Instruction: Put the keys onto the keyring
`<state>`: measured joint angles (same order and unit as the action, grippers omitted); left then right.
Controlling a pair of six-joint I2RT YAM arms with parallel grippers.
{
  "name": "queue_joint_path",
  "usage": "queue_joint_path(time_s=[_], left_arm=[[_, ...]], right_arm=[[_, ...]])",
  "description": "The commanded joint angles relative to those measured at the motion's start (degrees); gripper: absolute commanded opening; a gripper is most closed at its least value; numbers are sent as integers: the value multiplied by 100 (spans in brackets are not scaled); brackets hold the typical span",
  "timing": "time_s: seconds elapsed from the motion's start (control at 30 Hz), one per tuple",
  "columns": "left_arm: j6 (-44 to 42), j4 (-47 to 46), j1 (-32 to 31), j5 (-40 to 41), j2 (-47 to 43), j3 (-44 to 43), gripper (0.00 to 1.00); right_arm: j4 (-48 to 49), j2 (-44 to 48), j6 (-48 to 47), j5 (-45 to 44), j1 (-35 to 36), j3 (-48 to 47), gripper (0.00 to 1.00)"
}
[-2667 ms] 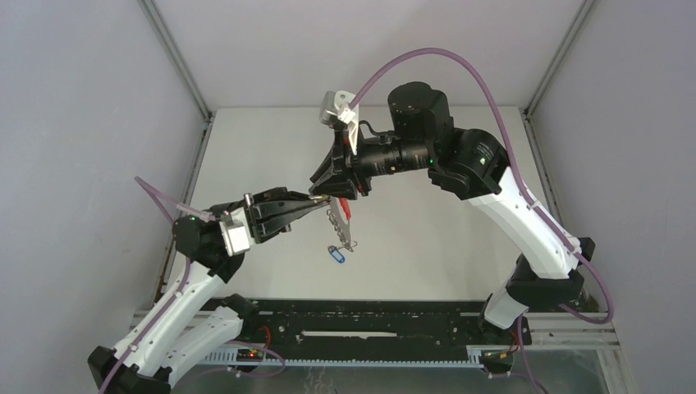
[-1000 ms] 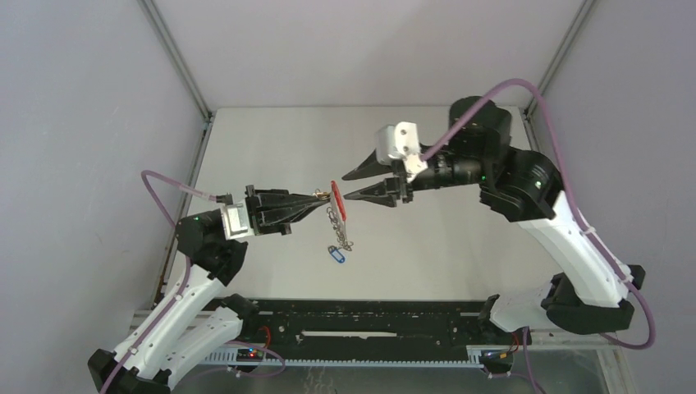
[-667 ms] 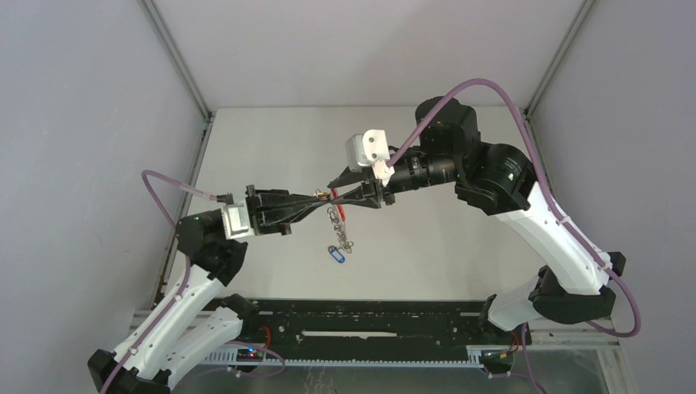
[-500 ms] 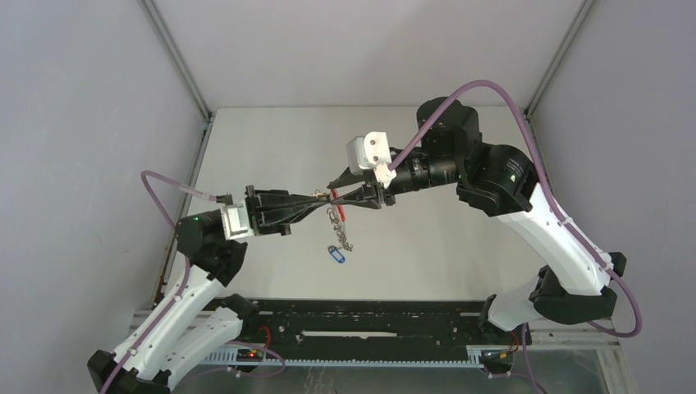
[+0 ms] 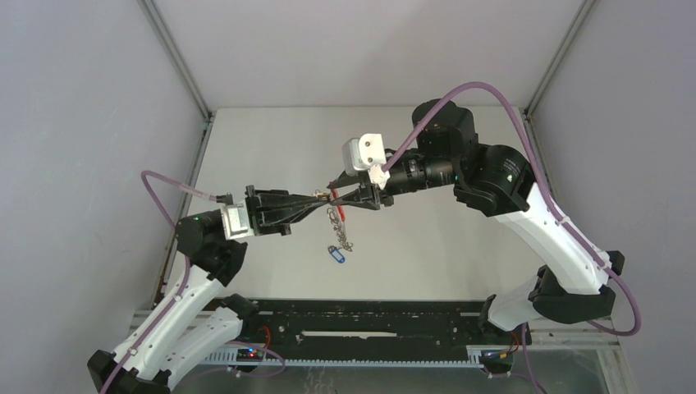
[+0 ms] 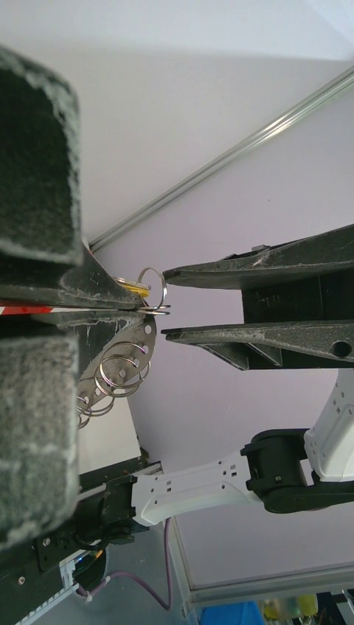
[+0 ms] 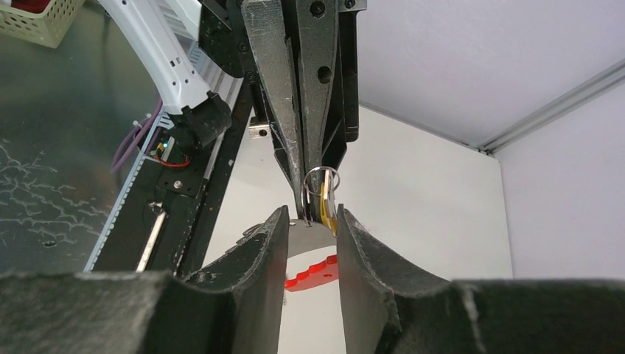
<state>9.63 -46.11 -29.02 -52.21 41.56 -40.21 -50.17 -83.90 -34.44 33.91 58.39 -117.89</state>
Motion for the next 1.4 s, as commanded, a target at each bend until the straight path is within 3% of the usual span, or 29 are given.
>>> queue_joint_path(time_s=[0.0,0.57,0.67,0.77,0.9,1.07,1.2,1.33,1.37], left_arm=[[26,-118,-16,100,-59,-378,0],[-162,87,-16,70,-9,-391,0],[-172,119,-16,68,9,-406,0],[-180,149,-16,83,27,-420,0],[-262,303,-12,112,42,-472,1],[-565,848,52,180,-35,-541,18],[-952,1768,71,155,-289,-534,24],[-1366,2892,80,154,-567,-572,40],[-1499,3159,80,158,-609,-606,51]], right_arm=[[76,-34,-30,-64,65,-196,38],[26,-195,-36,-142,111,-253,25],[-39,-227,-69,-197,135,-274,17],[-106,-243,-41,-387,138,-266,0],[6,-117,59,-629,64,13,0],[384,197,409,-394,-290,617,0],[616,436,626,-272,-515,1038,0],[741,641,814,-142,-704,1435,0],[767,683,860,-94,-748,1523,0]])
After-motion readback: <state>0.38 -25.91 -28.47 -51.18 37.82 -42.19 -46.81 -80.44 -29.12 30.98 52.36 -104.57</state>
